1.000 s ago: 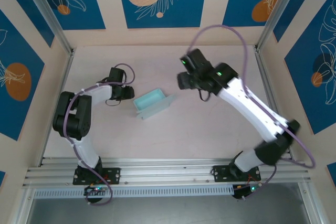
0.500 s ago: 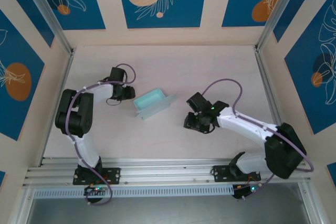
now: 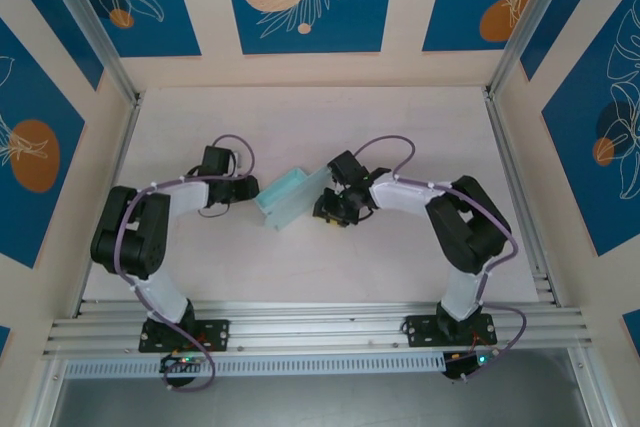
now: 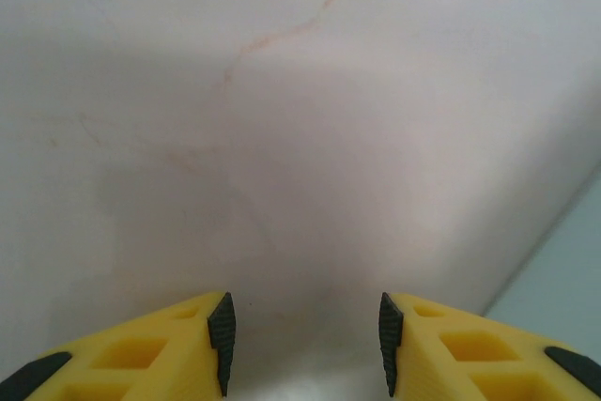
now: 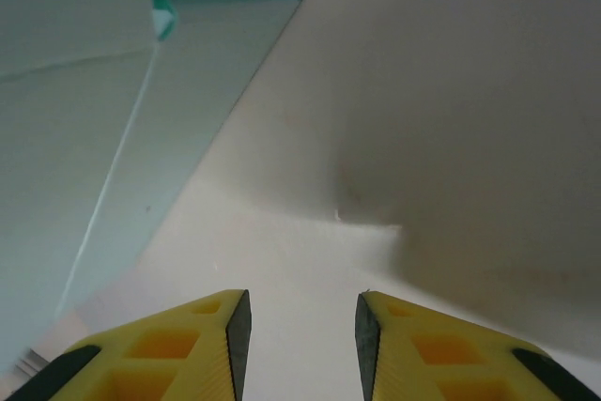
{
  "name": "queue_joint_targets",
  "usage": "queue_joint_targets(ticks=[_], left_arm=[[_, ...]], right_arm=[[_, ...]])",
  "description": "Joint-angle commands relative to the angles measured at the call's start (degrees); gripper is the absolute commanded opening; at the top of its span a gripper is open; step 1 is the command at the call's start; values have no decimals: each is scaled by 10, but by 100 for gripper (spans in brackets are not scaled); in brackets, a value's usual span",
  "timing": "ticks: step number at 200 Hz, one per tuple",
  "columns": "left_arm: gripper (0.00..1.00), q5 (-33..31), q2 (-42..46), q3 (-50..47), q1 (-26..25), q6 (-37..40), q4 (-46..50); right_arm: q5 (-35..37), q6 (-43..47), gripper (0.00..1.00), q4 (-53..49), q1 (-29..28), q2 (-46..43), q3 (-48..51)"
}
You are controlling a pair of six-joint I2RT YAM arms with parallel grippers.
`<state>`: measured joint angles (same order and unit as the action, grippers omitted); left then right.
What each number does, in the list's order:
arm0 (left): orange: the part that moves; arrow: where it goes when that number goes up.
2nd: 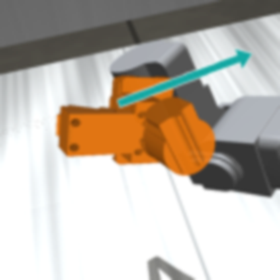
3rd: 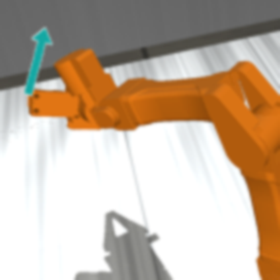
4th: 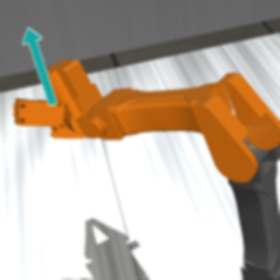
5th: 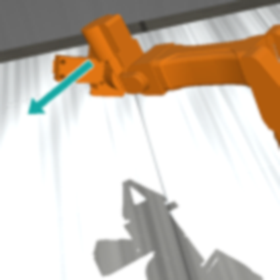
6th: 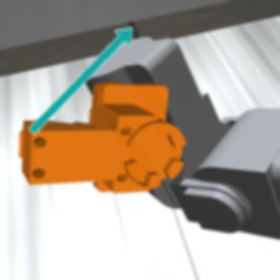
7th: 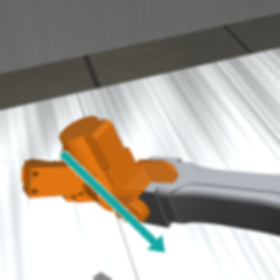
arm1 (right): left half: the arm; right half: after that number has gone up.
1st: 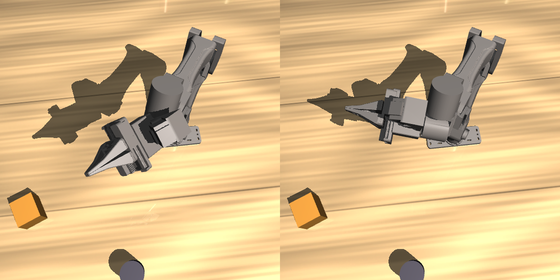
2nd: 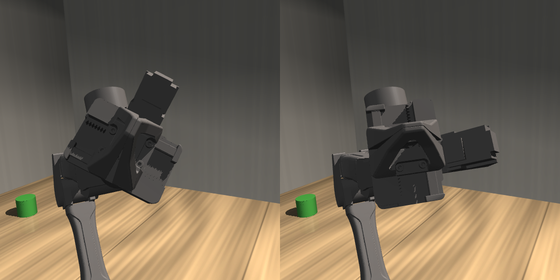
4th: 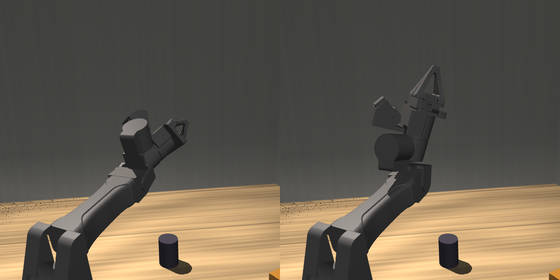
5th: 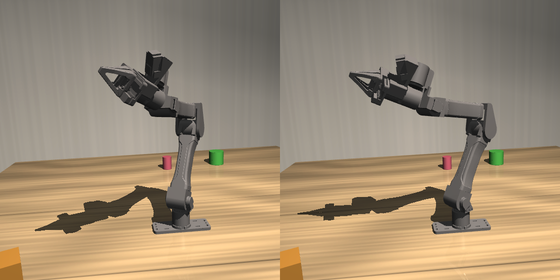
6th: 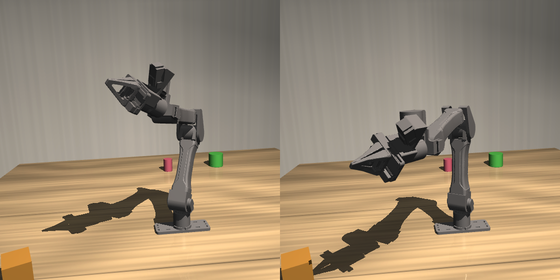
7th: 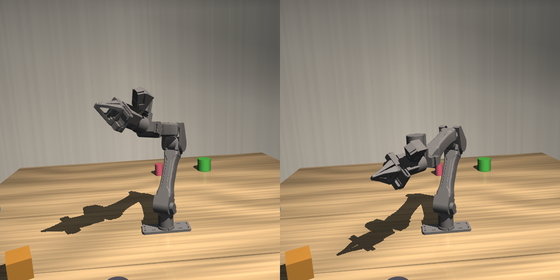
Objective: Fold the paper box
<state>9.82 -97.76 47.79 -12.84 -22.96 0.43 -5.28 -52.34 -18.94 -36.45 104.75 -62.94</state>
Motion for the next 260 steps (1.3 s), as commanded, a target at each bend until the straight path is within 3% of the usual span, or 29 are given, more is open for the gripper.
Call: queue_joint_targets(ticks=[1, 40, 86, 118, 139, 166, 202, 224, 260], left_arm=[[46, 46, 23, -45, -16, -38, 9], [45, 40, 72, -97, -47, -83, -15], [45, 10, 115, -128, -112, -136, -33], [45, -8, 130, -140, -162, -177, -60], [46, -17, 142, -144, -189, -193, -64], [47, -47, 188, -154, -194, -193, -39], [55, -121, 248, -116, -178, -123, 38], [57, -123, 221, -74, -141, -78, 40], [56, -93, 108, 22, -84, -42, 15]], right_arm=[[-22, 33, 37, -12, 16, 34, -47], [-31, 67, 37, -20, 66, 69, -85], [-107, 120, 38, -43, 121, 124, -159], [-105, 152, 39, -82, 132, 145, -215], [-60, 166, 39, -119, 146, 134, -228], [2, 161, 39, -132, 181, 71, -173], [98, 123, 44, -155, 198, -80, -37], [138, 71, 49, -157, 165, -190, 60], [200, -28, 57, -201, 57, -319, 158]])
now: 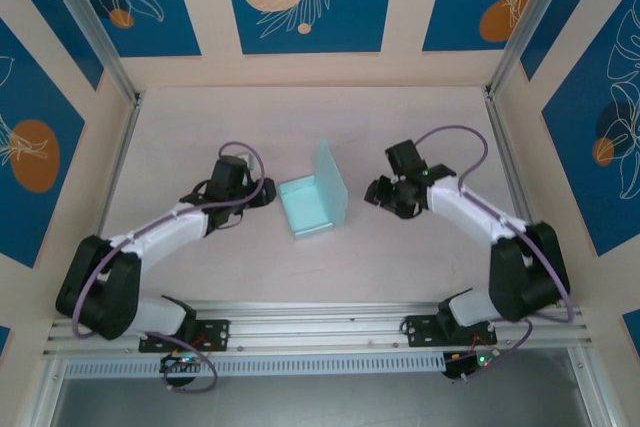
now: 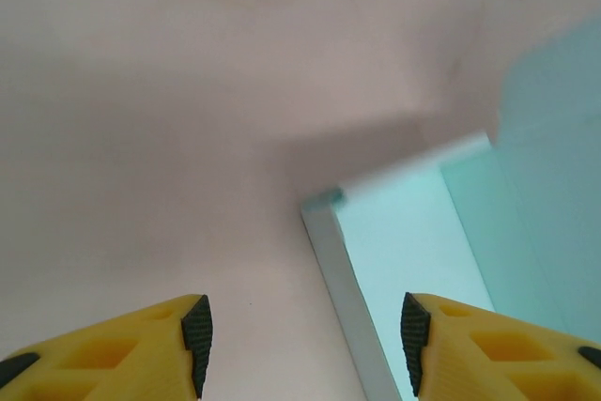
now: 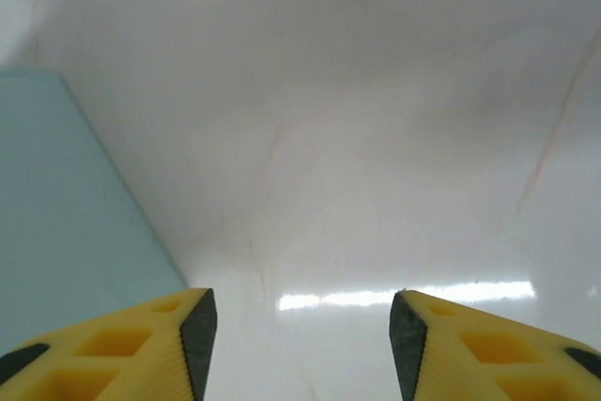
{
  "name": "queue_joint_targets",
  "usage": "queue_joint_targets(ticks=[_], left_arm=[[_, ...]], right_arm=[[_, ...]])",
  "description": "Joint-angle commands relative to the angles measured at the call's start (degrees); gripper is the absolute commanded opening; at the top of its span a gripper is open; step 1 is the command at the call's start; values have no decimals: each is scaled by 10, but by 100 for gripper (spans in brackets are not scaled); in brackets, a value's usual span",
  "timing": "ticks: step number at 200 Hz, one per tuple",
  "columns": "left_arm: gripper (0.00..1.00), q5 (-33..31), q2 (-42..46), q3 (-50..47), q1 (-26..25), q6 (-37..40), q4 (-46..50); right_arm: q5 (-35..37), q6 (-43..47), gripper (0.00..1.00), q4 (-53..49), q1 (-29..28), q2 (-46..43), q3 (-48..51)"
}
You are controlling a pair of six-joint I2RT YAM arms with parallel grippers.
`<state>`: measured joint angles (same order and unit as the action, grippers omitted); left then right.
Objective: Fold the paper box
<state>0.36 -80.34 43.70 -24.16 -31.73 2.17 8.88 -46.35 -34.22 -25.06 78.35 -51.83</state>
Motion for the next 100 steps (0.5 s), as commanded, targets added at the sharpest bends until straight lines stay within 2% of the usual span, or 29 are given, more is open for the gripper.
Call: queue_joint_targets(ticks=[1, 14, 29, 55, 80, 100], left_arm=[[56, 2, -70, 66, 29, 47, -3], [53, 15, -113, 105, 36, 52, -11], [52, 57, -160, 152, 38, 56, -16], [48, 104, -216, 198, 38, 51, -23], [43, 131, -242, 203, 37, 39, -39], [43, 150, -258, 205, 36, 36, -41]], right_arm=[[59, -90, 57, -50, -61, -58, 49], [58, -124, 59, -57, -101, -88, 70], [48, -161, 60, -54, -146, -110, 85], [15, -199, 70, 24, -215, -117, 102], [-35, -216, 75, 163, -233, -98, 129], [-53, -209, 76, 212, -233, -58, 120]])
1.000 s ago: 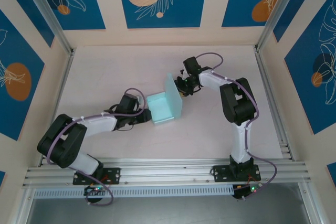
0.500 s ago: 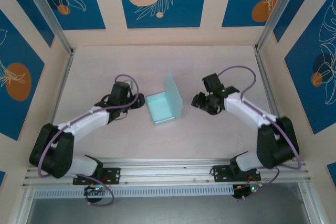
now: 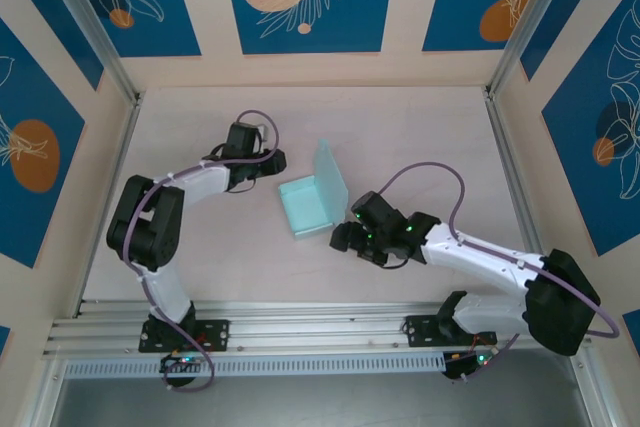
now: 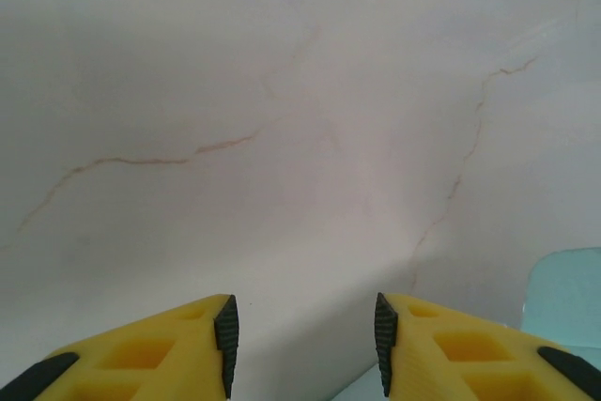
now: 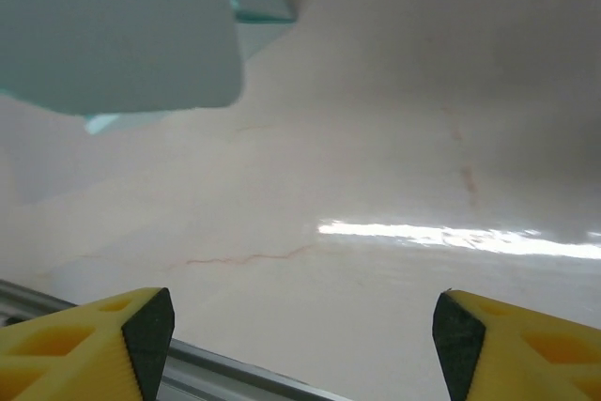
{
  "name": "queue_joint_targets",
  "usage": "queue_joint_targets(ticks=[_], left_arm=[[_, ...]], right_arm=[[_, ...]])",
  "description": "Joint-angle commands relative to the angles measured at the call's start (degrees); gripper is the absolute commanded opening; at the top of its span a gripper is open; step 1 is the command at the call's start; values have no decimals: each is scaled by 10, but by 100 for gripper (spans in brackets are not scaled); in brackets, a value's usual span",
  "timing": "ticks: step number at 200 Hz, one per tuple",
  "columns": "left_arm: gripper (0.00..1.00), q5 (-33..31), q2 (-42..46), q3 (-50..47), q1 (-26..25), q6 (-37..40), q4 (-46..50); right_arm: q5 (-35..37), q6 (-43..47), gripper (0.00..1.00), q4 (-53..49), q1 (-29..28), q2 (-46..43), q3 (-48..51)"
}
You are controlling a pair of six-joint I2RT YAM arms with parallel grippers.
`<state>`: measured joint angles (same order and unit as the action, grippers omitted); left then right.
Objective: Fold the paper box
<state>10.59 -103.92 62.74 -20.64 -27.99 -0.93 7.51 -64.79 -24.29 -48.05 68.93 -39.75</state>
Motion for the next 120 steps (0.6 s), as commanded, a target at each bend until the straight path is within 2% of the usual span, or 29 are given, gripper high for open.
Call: queue_joint_targets(ticks=[1, 44, 83, 120], left_arm=[[43, 48, -23, 15, 0, -1, -9], [41, 75, -33, -5, 0, 3, -7], [40, 74, 0, -58, 0, 9, -10], [39, 81, 32, -124, -1, -17, -37]], right_arm=[[-40, -23, 76, 115, -4, 38, -2], [-65, 12, 72, 128, 7, 156, -74], [-107, 53, 69, 169, 61, 222, -102], [-124, 116, 68, 141, 109, 268, -165]])
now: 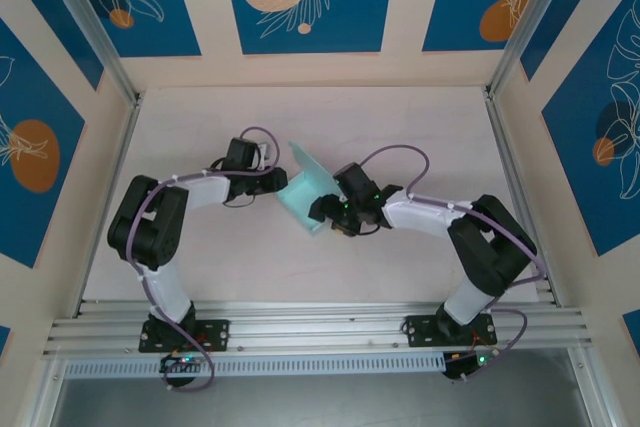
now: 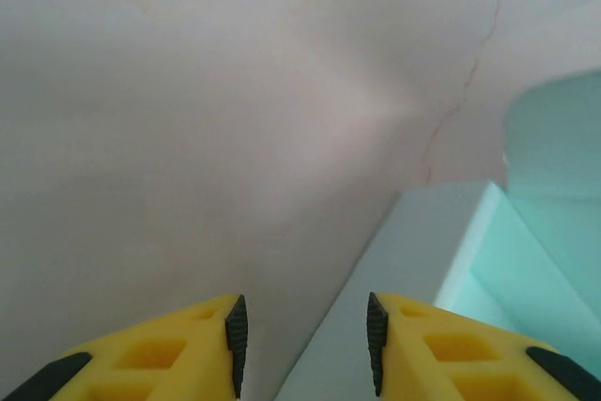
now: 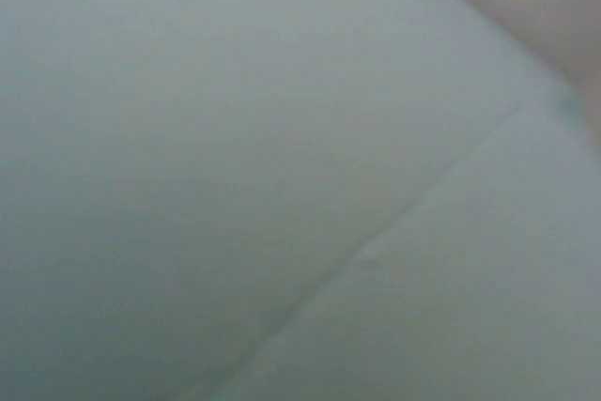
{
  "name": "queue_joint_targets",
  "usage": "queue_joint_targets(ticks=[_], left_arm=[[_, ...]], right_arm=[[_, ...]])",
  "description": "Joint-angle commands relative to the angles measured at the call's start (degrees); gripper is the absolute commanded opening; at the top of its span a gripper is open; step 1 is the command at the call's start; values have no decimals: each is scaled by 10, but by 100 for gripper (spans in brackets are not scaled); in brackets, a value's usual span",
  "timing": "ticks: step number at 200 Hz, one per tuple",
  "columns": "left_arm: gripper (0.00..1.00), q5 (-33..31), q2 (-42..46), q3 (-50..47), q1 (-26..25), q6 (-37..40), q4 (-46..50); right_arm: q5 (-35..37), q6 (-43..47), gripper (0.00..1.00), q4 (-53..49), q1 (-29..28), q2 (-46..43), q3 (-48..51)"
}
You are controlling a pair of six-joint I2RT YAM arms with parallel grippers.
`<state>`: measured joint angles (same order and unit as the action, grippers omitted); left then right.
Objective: Fold the paper box
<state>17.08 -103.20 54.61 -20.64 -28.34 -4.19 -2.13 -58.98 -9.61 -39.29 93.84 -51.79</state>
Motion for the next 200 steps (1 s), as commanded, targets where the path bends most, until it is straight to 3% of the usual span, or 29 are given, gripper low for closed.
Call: queue_joint_targets(ticks=[1, 61, 132, 154, 200], left_arm=[[39, 16, 26, -45, -1, -15, -6], [40, 0, 125, -154, -31, -100, -64], [45, -63, 236, -160, -38, -91, -14], [52, -100, 236, -142, -58, -76, 32], [54, -162, 188, -115, -103, -64, 41]], right_arm=[[-28, 61, 68, -9, 24, 21, -49], [-69, 150, 68, -72, 116, 88, -146], [-28, 200, 69, -125, 127, 53, -139], [-11, 214, 68, -133, 128, 50, -140], [-20, 236, 68, -132, 126, 74, -154]])
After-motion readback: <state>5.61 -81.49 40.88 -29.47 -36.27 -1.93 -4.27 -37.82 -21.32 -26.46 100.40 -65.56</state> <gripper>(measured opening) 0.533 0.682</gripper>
